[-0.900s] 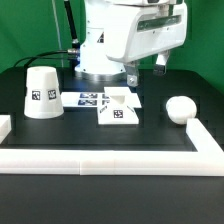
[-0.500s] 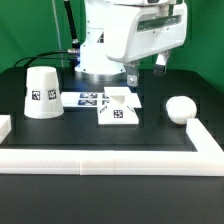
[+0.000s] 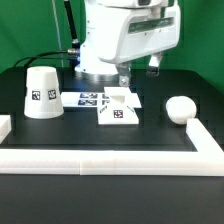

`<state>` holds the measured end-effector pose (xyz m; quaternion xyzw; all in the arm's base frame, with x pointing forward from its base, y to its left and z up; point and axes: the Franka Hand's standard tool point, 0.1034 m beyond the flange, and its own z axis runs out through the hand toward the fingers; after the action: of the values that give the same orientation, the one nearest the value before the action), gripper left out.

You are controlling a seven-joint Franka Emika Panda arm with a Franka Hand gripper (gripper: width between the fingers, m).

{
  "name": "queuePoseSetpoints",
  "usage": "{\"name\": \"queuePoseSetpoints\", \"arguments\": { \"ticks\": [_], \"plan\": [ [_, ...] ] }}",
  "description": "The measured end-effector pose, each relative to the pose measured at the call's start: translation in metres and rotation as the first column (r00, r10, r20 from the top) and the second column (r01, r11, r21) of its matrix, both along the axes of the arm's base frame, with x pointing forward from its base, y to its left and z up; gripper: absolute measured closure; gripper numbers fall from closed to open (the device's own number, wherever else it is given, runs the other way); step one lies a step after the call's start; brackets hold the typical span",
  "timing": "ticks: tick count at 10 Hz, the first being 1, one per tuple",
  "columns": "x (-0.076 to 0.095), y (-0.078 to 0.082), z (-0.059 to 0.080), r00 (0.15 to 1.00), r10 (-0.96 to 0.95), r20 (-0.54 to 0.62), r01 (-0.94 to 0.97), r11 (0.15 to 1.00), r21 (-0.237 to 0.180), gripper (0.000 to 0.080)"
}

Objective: Assemble lamp

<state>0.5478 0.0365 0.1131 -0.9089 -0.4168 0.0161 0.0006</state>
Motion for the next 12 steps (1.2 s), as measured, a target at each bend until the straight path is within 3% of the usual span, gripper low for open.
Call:
{"name": "queuePoseSetpoints", "arguments": {
  "ticks": [4, 6, 10, 12],
  "plan": [
    [-0.021, -0.013, -0.01, 0.962, -0.274, -0.006, 0.274, 0.962, -0.008, 0.01],
    [-0.019, -0.011, -0.009, 0.916, -0.4, -0.002, 0.4, 0.916, -0.012, 0.01],
    [-0.02, -0.009, -0.01, 0.789, -0.615, 0.001, 0.615, 0.789, -0.018, 0.01],
    [-0.035, -0.011, -0.015, 0.708, -0.707, -0.009, 0.706, 0.707, -0.031, 0.01]
  ]
}}
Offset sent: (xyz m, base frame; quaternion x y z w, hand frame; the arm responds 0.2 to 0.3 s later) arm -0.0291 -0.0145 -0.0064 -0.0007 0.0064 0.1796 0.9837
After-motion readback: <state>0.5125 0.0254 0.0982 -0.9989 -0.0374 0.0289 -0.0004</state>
